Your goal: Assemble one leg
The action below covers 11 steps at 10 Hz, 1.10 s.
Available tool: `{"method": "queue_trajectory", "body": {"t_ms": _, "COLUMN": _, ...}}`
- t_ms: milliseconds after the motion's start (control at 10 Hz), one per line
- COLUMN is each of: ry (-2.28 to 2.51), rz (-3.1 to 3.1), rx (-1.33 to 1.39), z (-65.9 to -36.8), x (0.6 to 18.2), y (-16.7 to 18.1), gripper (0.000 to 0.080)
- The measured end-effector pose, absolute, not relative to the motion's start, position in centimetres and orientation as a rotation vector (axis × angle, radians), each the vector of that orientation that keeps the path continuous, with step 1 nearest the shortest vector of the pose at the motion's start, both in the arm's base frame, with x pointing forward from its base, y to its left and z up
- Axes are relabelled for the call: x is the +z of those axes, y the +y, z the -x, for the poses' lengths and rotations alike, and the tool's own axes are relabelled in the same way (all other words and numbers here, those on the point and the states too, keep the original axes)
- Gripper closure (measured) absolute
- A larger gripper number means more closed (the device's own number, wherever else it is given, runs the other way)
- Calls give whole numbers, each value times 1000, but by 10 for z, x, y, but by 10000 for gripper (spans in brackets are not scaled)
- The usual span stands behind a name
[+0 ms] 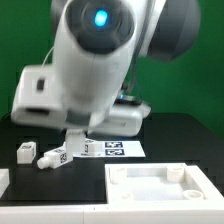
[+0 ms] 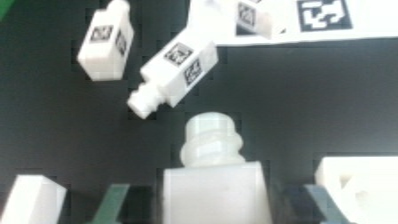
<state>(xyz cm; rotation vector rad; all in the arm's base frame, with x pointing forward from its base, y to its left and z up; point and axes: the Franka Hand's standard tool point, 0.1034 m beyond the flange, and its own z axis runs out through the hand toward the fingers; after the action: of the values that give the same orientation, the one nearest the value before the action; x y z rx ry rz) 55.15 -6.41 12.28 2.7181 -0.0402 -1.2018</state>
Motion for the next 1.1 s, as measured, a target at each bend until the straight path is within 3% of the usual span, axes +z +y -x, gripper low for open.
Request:
{"method": "queue_trajectory", "body": {"t_ms": 200, "ry": -30, "rz": -2713, "rx": -1219, "z": -547, "x": 116, "y": -66, "gripper": 518}}
{"method": "queue_trajectory", "body": {"t_ms": 400, "ry": -67, "rz": -2810, "rx": -945, "z": -567, "x": 112, "y": -56, "gripper": 518}}
{"method": "queue_trajectory", "body": {"t_ms": 600, "ry": -175, "rz": -2885, "rx": -721, "z": -576, "x": 107, "y": -5, "gripper": 518}}
{"method": "queue_trajectory", "body": {"t_ms": 800, "ry": -262, "rz": -2922, "rx": -525, "z": -585, "x": 126, "y": 44, "gripper": 518}}
{"method": "queue_trajectory", "body": {"t_ms": 900, "ry": -247, "rz": -2942, "rx": -442, "z": -593, "x": 131, "y": 53, "gripper": 518}}
{"method": "queue_trajectory", "body": {"t_ms": 1100, "ry": -229, "rz": -3002, "rx": -228, "z": -599, "x": 127, "y": 59, "gripper": 518}}
